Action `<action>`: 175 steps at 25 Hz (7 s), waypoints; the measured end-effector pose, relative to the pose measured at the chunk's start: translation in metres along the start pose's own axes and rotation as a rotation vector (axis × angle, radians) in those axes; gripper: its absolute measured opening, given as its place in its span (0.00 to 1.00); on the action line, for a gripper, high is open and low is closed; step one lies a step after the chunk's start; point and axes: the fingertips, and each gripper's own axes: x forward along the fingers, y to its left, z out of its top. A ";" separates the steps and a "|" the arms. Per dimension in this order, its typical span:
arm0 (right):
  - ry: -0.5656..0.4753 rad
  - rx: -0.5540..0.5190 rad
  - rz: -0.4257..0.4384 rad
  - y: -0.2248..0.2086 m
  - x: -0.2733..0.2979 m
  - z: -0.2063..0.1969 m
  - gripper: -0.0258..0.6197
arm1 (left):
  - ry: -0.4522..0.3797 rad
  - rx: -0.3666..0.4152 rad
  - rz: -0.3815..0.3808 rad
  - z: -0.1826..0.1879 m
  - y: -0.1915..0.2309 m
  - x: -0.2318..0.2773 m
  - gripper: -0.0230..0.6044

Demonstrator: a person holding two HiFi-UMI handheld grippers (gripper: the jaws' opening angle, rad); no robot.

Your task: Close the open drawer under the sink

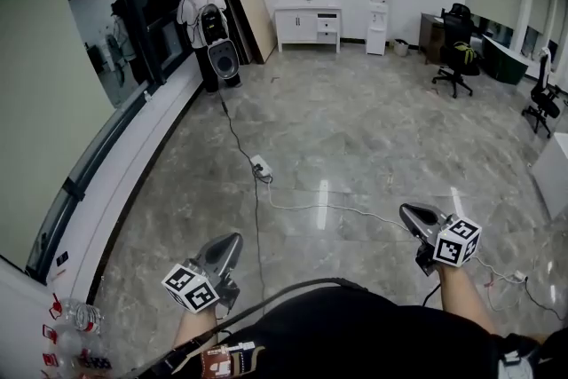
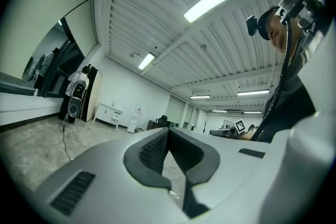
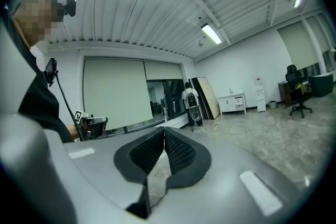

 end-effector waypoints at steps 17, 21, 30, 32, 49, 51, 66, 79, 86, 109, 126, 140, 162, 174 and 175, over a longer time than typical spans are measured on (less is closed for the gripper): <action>-0.002 -0.007 -0.035 -0.248 0.004 0.050 0.04 | 0.017 -0.005 -0.059 -0.002 -0.011 0.268 0.04; 0.002 -0.001 -0.071 -0.277 0.035 0.047 0.04 | 0.023 -0.021 -0.091 -0.005 0.031 0.306 0.04; -0.039 -0.014 -0.196 -0.316 0.148 0.101 0.04 | 0.057 -0.002 -0.258 0.050 0.158 0.405 0.04; -0.048 -0.017 -0.222 -0.323 0.165 0.111 0.04 | 0.058 0.006 -0.292 0.061 0.179 0.425 0.04; 0.020 0.010 -0.126 -0.435 0.312 0.123 0.04 | 0.082 -0.063 -0.208 0.049 0.302 0.519 0.04; 0.028 0.014 -0.086 -0.458 0.324 0.121 0.04 | 0.078 -0.053 -0.185 0.048 0.305 0.541 0.04; 0.039 -0.019 0.057 -0.713 0.351 0.196 0.04 | -0.025 -0.040 -0.088 0.049 0.280 0.780 0.04; 0.025 0.046 -0.069 -0.841 0.377 0.207 0.04 | 0.048 -0.056 -0.177 0.047 0.337 0.930 0.04; 0.000 0.030 -0.201 -0.880 0.439 0.239 0.04 | 0.071 -0.072 -0.289 0.075 0.429 1.004 0.04; -0.002 0.032 -0.120 -1.059 0.649 0.307 0.04 | 0.077 -0.027 -0.204 0.115 0.613 1.158 0.04; 0.017 -0.007 -0.010 -1.300 0.647 0.379 0.04 | -0.004 -0.032 -0.158 0.112 0.567 1.413 0.04; -0.009 -0.010 -0.136 -1.370 0.730 0.401 0.04 | 0.025 -0.059 -0.265 0.129 0.678 1.519 0.04; -0.097 -0.055 -0.248 -1.448 0.954 0.486 0.04 | 0.102 -0.075 -0.288 0.205 0.908 1.629 0.04; -0.102 -0.069 -0.072 -1.604 0.975 0.517 0.04 | 0.034 -0.023 -0.156 0.195 0.877 1.754 0.04; -0.103 -0.068 -0.064 -1.619 0.973 0.521 0.04 | 0.026 -0.019 -0.152 0.194 0.873 1.768 0.04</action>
